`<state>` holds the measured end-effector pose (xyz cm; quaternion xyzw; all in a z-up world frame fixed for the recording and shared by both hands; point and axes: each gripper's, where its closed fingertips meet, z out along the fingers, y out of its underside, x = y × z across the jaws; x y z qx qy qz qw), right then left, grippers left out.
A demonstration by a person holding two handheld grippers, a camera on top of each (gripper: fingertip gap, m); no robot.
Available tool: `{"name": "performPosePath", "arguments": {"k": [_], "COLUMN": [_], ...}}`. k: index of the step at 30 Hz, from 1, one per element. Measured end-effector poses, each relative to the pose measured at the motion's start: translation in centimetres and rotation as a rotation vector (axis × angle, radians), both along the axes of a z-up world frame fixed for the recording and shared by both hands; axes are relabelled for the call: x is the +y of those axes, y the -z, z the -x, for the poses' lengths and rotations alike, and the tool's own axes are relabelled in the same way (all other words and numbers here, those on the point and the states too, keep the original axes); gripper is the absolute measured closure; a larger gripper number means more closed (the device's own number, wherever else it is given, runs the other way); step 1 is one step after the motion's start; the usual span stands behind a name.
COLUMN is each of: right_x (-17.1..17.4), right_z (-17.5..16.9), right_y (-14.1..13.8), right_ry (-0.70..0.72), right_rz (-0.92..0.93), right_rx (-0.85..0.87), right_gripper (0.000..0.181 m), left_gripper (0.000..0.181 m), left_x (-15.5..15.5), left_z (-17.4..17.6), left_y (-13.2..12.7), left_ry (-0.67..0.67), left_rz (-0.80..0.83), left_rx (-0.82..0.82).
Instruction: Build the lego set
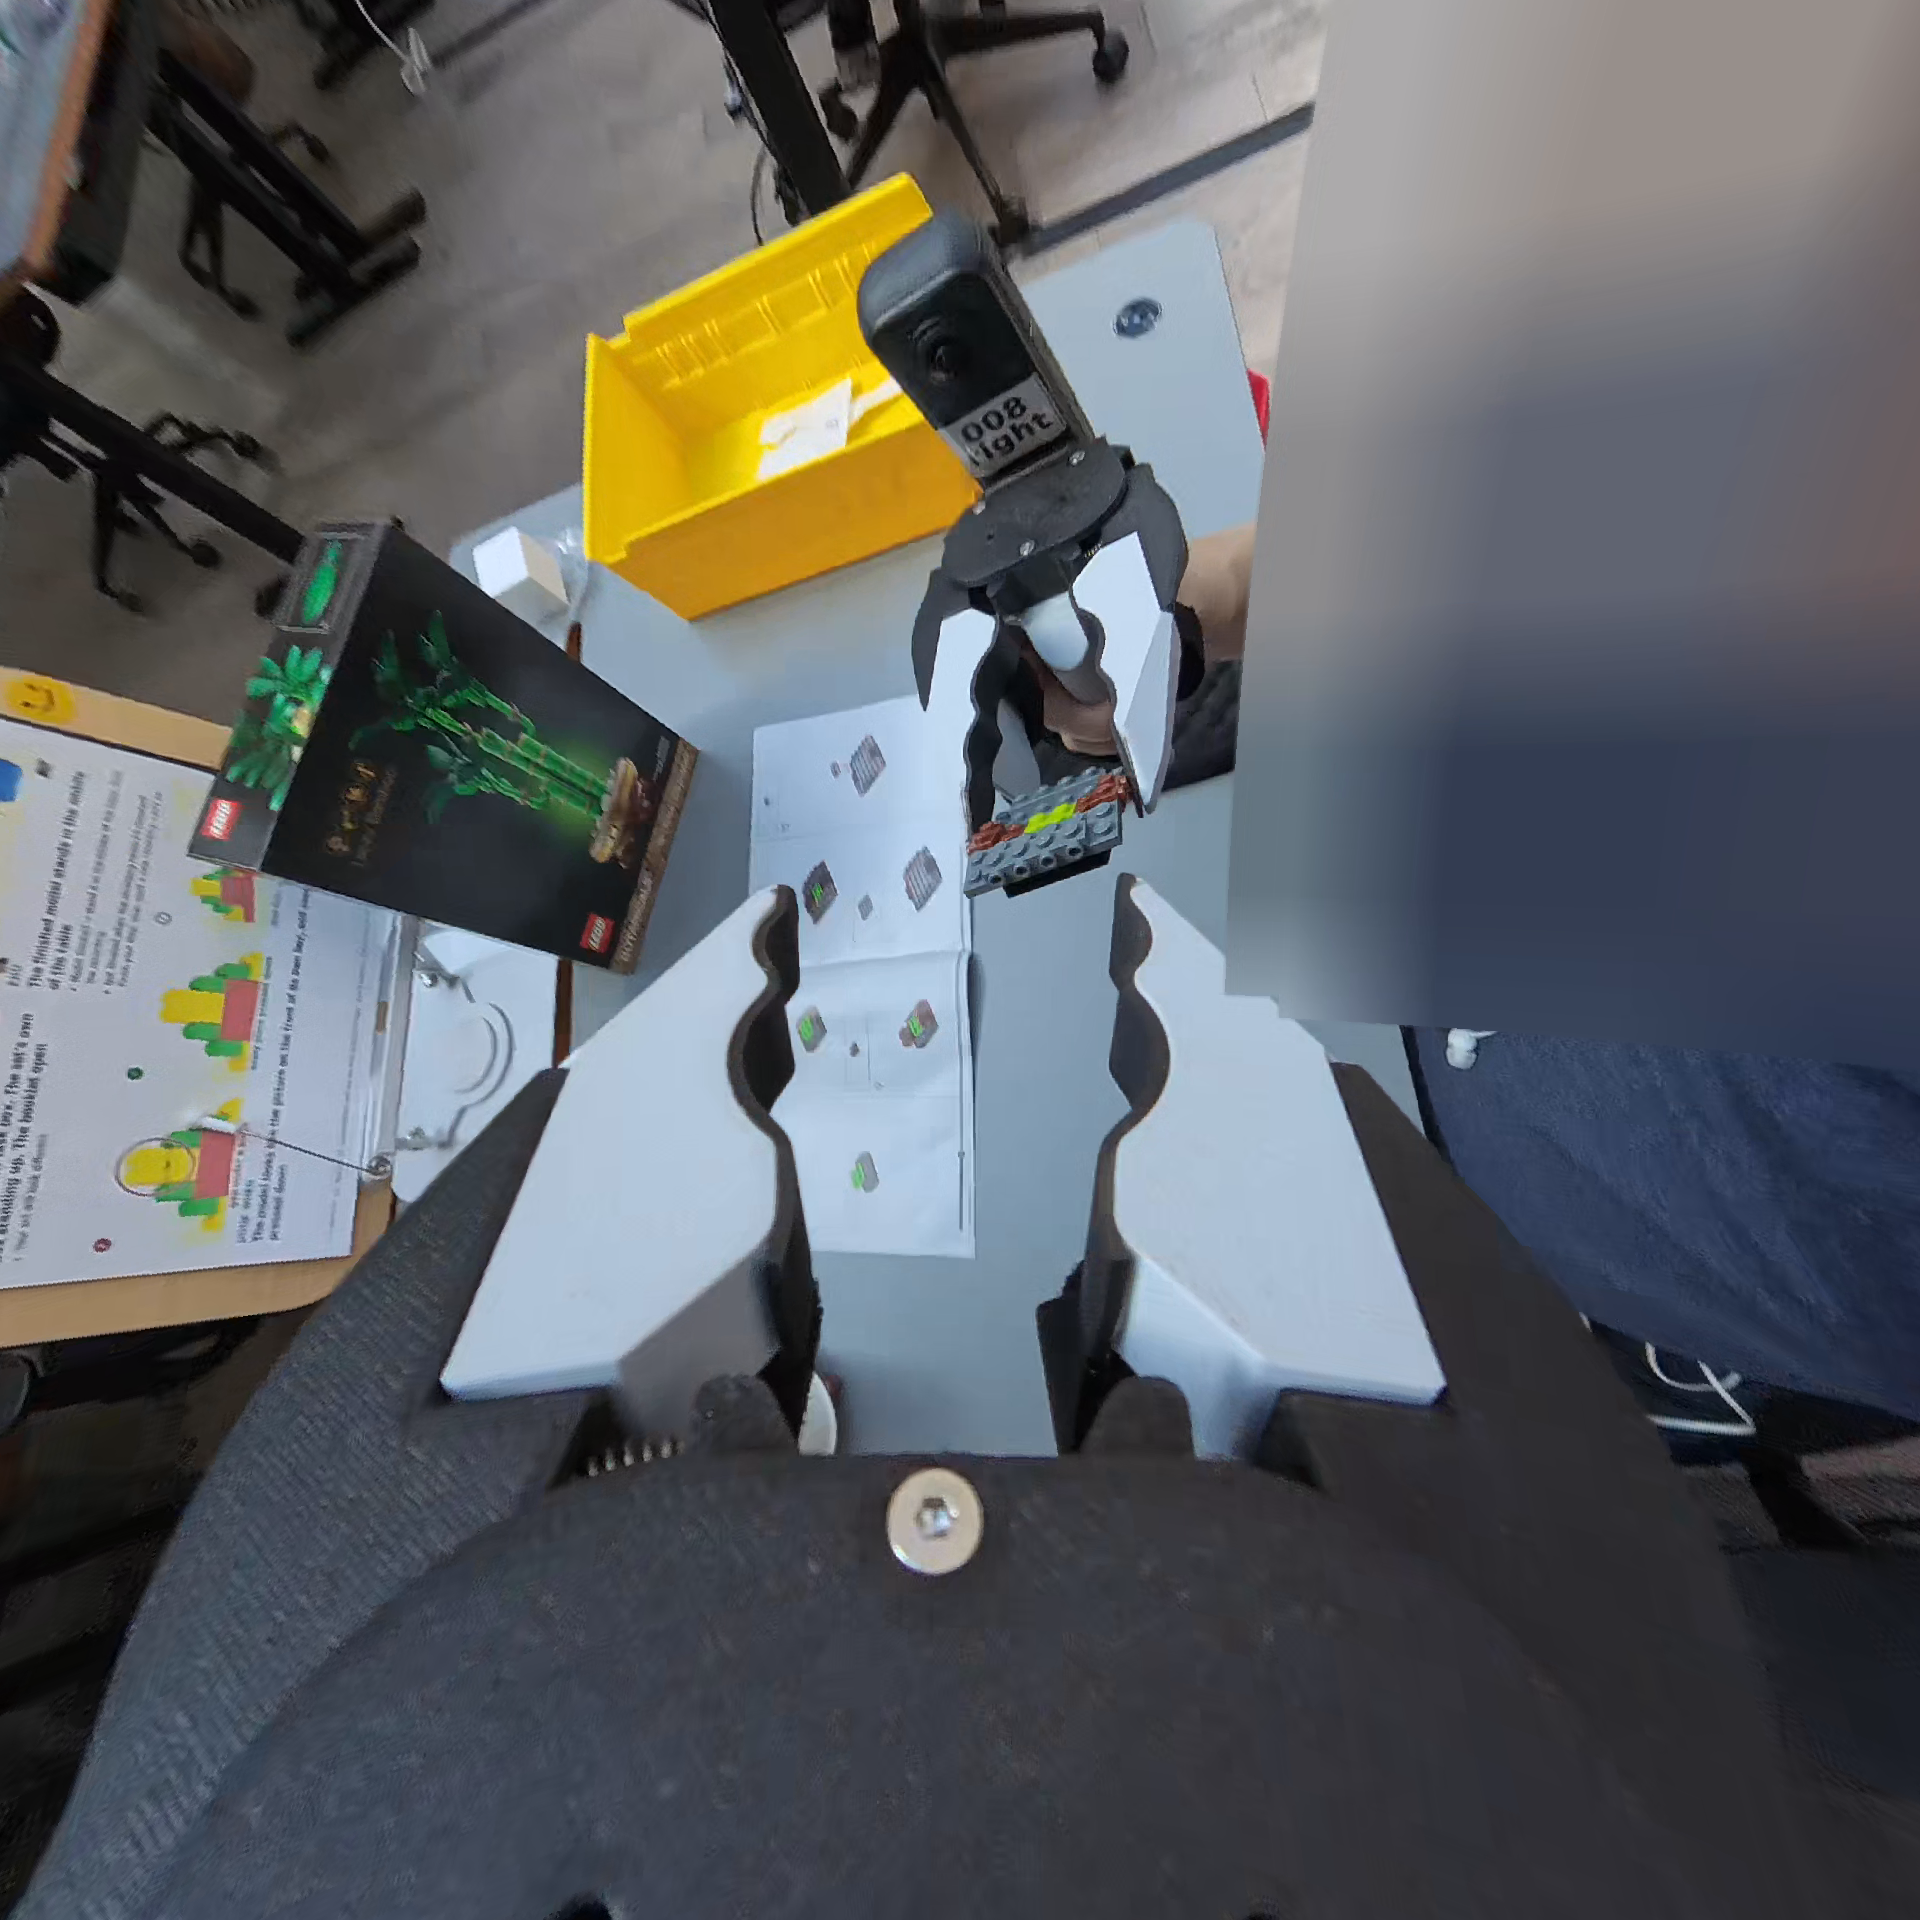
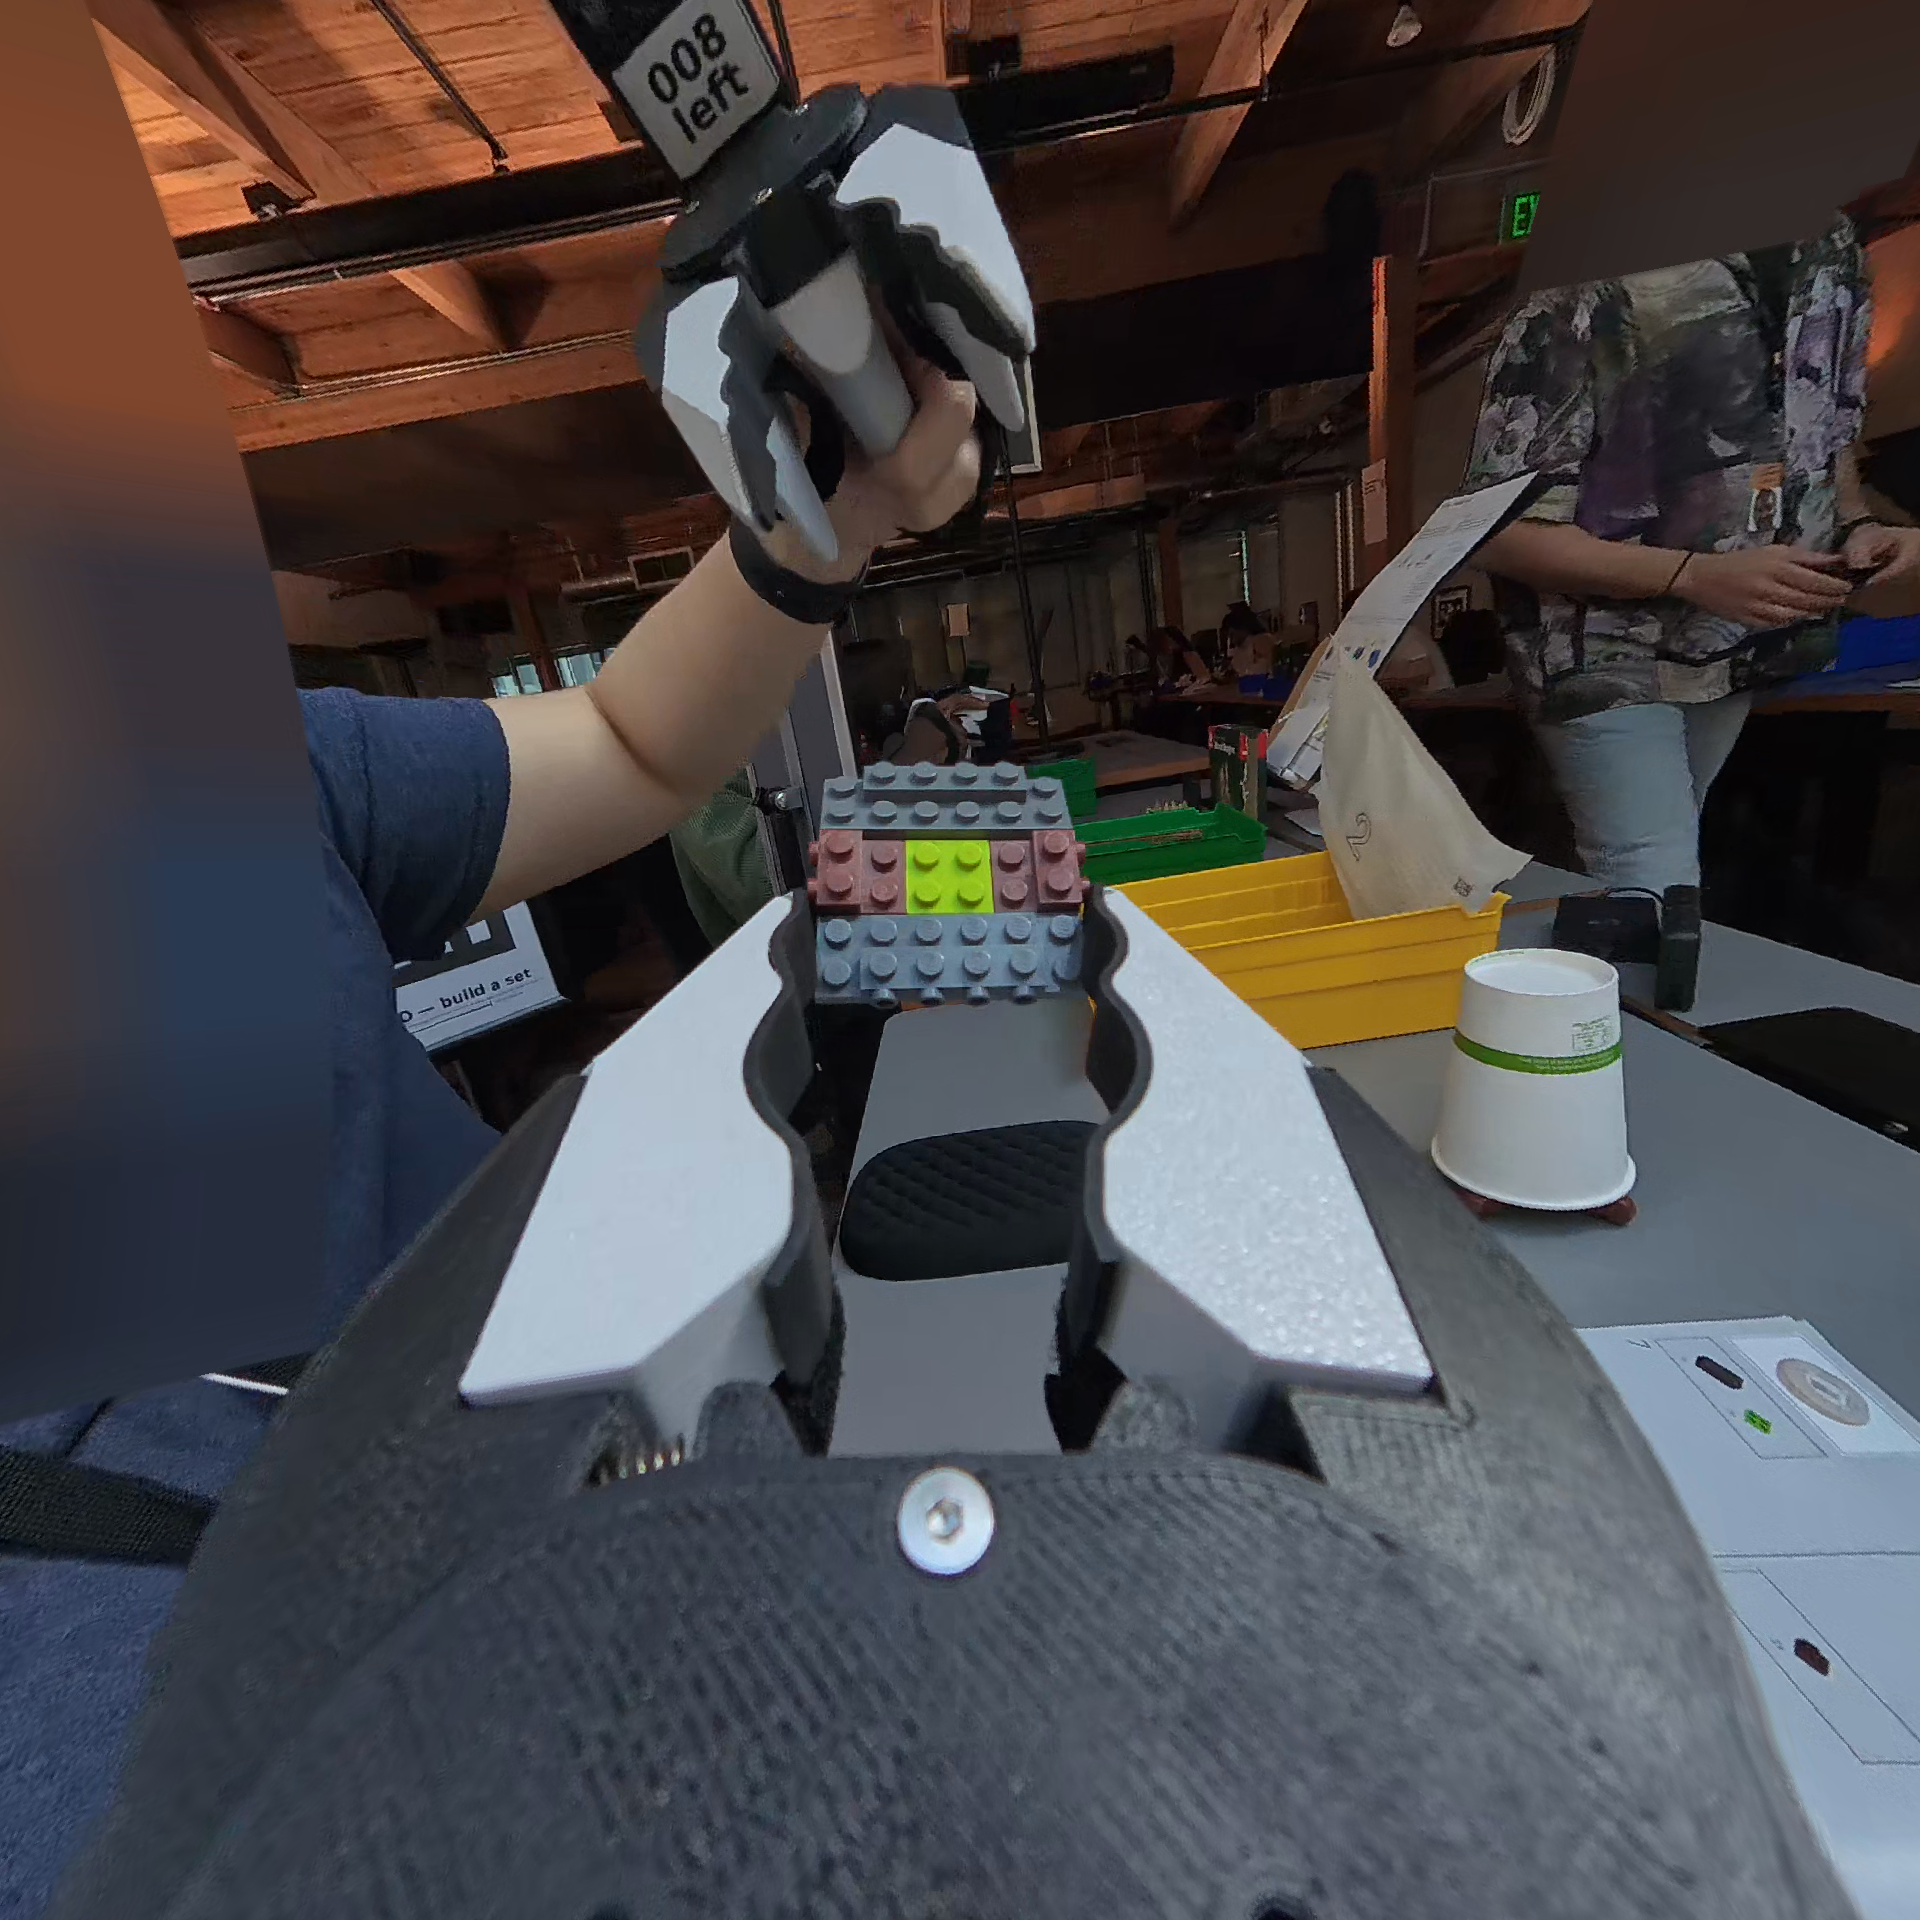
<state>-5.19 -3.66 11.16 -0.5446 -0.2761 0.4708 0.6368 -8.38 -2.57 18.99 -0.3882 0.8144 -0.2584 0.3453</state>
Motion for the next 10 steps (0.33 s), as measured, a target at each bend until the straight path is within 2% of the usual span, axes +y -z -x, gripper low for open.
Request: {"name": "performPosePath", "arguments": {"k": [2,5,8,10], "right_x": [0.3,0.4,0.2,0.2], "right_z": [0.3,0.8,1.4,1.9], "right_y": [-0.8,-2.2,-3.6,-4.2], "right_ry": [-0.015,-0.058,-0.102,-0.119], "right_rz": [0.015,0.034,0.043,0.043], "right_rx": [-0.007,0.008,0.021,0.016], "right_gripper": [0.130,0.130,0.130,0.131], "left_gripper": [0.119,0.132,0.130,0.127], "left_x": [0.0,0.8,0.6,0.3], "left_z": [1.1,2.8,3.7,3.7], "left_y": [-1.0,-1.6,-1.1,-0.8], "left_ry": [0.028,0.048,0.070,0.089], "left_rz": [-0.027,-0.141,-0.120,-0.169], "left_rx": [-0.171,-0.370,-0.410,-0.423]}}
